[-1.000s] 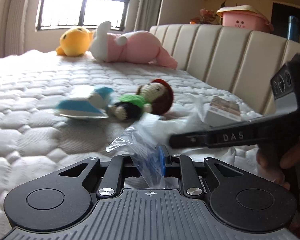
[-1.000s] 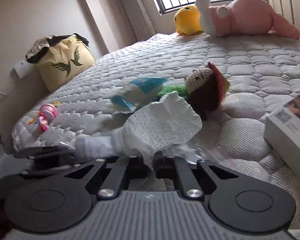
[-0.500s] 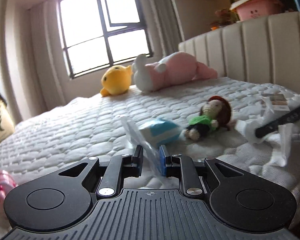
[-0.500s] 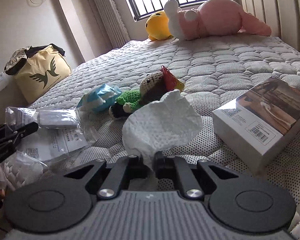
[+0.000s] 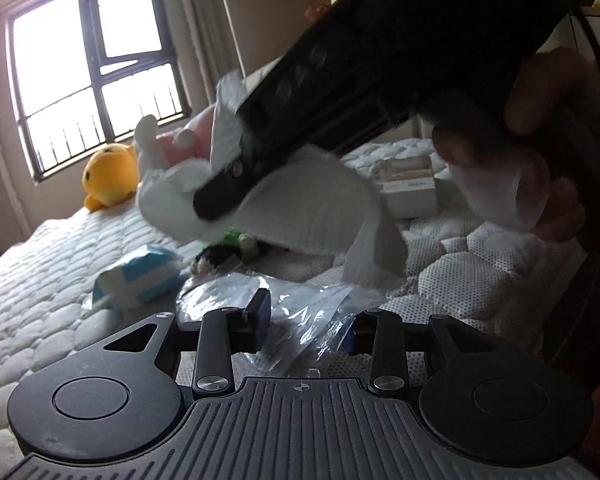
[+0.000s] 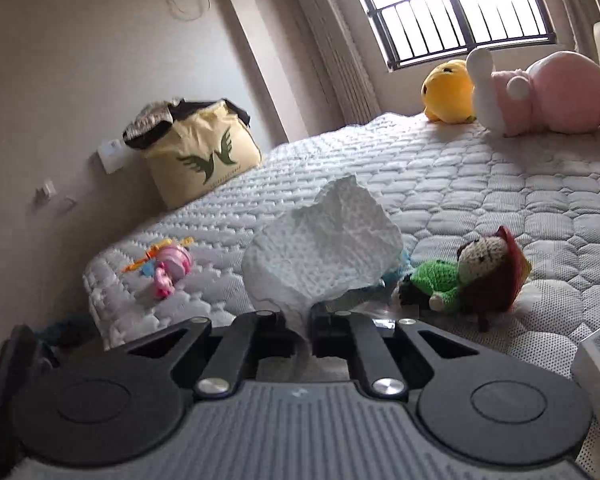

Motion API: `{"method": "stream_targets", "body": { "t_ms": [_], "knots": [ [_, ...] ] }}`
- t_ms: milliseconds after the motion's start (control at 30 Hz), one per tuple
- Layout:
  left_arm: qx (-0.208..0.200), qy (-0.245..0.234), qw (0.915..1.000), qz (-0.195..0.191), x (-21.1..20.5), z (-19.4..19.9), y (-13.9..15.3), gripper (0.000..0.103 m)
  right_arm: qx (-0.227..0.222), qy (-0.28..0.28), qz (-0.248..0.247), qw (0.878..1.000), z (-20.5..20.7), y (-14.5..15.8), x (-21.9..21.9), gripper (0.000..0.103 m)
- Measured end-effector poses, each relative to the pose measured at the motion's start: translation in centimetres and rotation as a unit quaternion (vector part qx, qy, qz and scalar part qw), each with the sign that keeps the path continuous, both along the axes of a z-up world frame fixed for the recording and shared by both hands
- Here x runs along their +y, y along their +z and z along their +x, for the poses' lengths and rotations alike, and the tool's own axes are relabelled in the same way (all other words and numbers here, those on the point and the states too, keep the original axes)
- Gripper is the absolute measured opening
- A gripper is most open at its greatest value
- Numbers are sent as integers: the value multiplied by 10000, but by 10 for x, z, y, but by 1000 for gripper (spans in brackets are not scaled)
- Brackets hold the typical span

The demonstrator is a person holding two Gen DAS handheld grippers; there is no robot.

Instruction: Organize objects

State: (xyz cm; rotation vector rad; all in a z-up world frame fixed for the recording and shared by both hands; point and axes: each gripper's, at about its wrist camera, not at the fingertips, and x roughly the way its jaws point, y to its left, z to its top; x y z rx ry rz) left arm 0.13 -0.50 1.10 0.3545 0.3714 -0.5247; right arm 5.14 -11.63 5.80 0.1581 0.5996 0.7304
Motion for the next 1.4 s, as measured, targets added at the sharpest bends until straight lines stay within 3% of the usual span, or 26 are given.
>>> {"method": "stream_targets", "body": {
  "t_ms": [200,367,533,633,733,800,833,867,933,1000,1033,1067,1100,1200,1333,1400],
  "knots": [
    [290,-151,9995,2,8,-10,-9,46,669,-48,-520,9964,42,-49,16,8],
    [388,85,9989,-252,26,-11,-9,54,565,-485,-926,9929,46,-52,2,8],
    [289,557,9968,-496,47,-9,-3,73,612,-841,-1035,9892,37,-55,-21,8],
    [537,699,9922,-881,63,-6,4,75,533,-842,-1002,9900,27,-51,-24,8],
    [1137,711,9773,-1638,86,-5,6,80,395,-672,-792,9938,13,-39,-21,8],
    [1628,716,9568,-2302,104,-5,3,84,273,-456,-570,9970,3,-28,-17,8],
    [1907,727,9397,-2745,116,-3,0,86,209,-332,-460,9982,-2,-22,-14,8],
    [2221,728,9160,-3261,129,0,-3,88,147,-211,-369,9990,-6,-16,-10,8],
    [2877,685,8510,-4340,154,8,-17,93,37,-18,-247,9997,-13,-6,-3,8],
    [3502,646,7760,-5206,172,15,-35,93,2,147,-227,9996,-17,-4,3,8],
    [3759,678,7452,-5466,176,18,-44,93,-6,225,-227,9995,-18,-3,6,8],
    [3966,725,7206,-5641,178,21,-51,93,24,282,-243,9993,-19,-5,8,8],
    [4109,783,7091,-5677,177,22,-56,93,91,317,-275,9991,-18,-9,11,8],
    [4400,715,6982,-5602,165,24,-61,94,382,362,-378,9979,-16,-27,14,8],
    [4689,582,7011,-5341,149,27,-63,97,287,-96,-877,9957,-19,-41,5,8],
    [4720,727,6954,-5370,147,32,-66,97,195,-379,-1077,9933,-20,-45,-3,8]
  ]
}}
